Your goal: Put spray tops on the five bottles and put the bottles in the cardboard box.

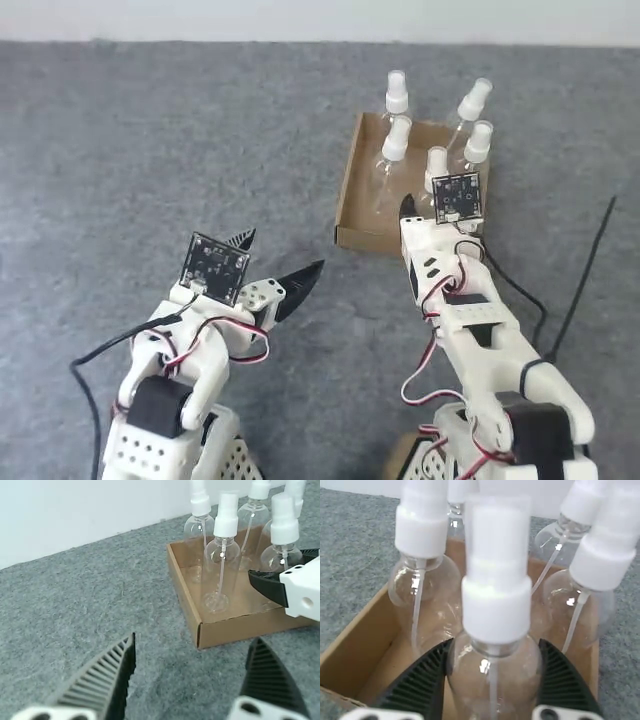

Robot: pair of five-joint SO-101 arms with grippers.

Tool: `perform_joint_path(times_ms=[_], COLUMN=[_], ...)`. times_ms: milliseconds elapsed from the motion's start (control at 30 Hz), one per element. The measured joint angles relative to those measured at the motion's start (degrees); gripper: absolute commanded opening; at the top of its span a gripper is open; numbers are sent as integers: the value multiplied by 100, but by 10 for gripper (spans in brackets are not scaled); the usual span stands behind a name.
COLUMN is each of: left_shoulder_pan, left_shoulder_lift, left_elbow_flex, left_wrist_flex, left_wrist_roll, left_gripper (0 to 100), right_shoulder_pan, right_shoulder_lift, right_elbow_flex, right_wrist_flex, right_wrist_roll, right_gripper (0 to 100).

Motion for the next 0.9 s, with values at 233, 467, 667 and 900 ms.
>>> perform_joint_path(times_ms=[233,467,667,900], left_shoulder_pan=[0,0,0,0], left_shoulder_lift=[0,0,0,0], left_elbow_flex=[0,0,0,0], left_wrist_flex=[0,0,0,0], left_wrist_roll=[0,0,0,0], left_gripper=[327,327,327,327], right_shoulder_pan=[0,0,0,0], right_shoulder_lift=[0,0,0,-176], right_elbow_flex=[0,0,0,0], right_wrist_flex=[0,0,-9,-9], right_wrist_roll=[0,0,0,0], right_gripper=[307,295,294,293])
